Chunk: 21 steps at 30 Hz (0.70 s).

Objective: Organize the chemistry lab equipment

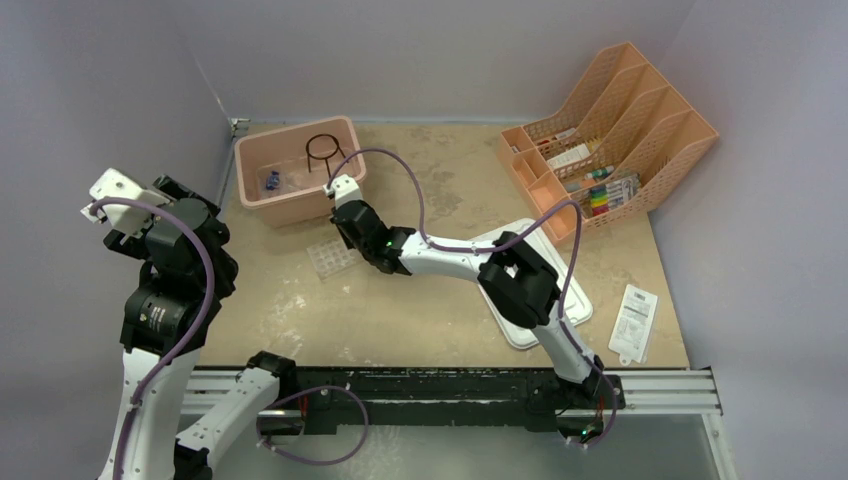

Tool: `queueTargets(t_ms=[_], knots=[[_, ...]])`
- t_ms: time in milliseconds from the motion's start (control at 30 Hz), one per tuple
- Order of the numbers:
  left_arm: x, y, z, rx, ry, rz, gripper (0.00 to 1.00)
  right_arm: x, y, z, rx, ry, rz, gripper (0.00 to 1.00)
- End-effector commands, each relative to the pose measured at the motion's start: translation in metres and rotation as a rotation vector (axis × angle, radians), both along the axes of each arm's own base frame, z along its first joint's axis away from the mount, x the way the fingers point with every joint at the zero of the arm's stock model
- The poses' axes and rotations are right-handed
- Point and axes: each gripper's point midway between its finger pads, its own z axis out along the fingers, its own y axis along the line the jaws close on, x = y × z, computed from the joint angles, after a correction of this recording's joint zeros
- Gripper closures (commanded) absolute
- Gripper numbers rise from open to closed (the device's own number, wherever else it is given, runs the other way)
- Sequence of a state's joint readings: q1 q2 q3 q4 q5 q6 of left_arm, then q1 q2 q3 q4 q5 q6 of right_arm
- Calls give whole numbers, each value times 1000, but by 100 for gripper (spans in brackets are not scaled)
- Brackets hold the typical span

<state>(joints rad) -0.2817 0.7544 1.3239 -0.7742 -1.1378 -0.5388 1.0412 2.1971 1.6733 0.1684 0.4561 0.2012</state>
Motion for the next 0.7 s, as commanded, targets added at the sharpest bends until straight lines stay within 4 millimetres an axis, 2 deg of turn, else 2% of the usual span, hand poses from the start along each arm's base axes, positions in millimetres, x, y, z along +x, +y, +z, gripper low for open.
queueTargets(t_ms=[0,467,533,667], knots=[[-3,2,3,1,-8,3,36,11,4,20,56,-34,-46,91],[-2,0,1,5,1,-8,36,13,8,5,52,-9,-36,85],[-2,1,1,6,0,-5,36,14,8,6,56,-10,-38,82],[-2,0,1,6,2,-8,36,12,6,5,58,-11,-37,71]])
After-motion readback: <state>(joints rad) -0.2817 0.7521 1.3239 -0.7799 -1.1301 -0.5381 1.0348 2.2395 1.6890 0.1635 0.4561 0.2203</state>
